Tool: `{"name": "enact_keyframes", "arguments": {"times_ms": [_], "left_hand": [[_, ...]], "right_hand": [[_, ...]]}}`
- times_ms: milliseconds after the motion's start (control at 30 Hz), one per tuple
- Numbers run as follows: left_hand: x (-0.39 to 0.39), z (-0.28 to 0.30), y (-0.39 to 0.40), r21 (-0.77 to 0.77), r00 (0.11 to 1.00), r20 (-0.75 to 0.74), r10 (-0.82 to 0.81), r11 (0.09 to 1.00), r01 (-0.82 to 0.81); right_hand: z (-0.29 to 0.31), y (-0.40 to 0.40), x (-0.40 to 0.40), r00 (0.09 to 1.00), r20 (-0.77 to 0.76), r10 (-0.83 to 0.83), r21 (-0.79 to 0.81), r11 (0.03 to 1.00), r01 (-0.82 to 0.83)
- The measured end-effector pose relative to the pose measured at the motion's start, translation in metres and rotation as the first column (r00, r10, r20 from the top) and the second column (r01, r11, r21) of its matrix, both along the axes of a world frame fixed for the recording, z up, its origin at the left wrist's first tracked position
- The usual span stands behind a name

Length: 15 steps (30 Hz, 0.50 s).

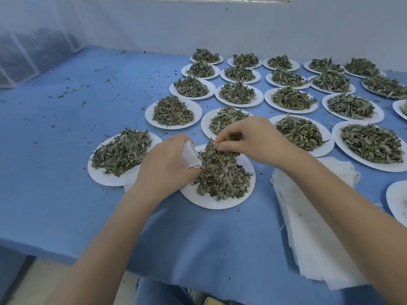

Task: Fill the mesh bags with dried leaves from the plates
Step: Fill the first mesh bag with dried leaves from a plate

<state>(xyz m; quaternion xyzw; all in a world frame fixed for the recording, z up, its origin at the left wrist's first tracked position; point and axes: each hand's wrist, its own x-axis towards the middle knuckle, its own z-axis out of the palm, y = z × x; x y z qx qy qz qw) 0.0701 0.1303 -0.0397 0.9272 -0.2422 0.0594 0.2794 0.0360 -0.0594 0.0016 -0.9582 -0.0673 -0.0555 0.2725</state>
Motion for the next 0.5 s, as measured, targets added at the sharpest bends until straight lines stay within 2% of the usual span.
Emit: {"name": "enact_keyframes", "arguments": {"times_ms": [133,300,433,500], "left_hand": [[0.000,0.000,-0.001,-0.002,1.000,0.002,-0.014,1.000,0.014],[-0.001,0.001,-0.005,-0.072,1.000,0.025,-0.008,0.997,0.010],[-0.004,-0.001,-0.011,-0.057,1.000,0.020,-0.023,0.998,0.024],[-0.004,-0.002,-0.012,-0.068,1.000,0.009,-0.023,0.997,0.023]], "right_hand": [[0.011,0.005,0.001,0.998,0.048,0.039,0.101,0.994,-0.044],[0.006,0.021,0.005,0.994,0.034,0.108,-0.018,0.994,-0.107],[-0.001,0.033,0.004,0.989,0.099,0.110,0.001,0.994,-0.110],[-0.002,0.036,0.003,0.990,0.070,0.126,0.016,0.992,-0.127]]}}
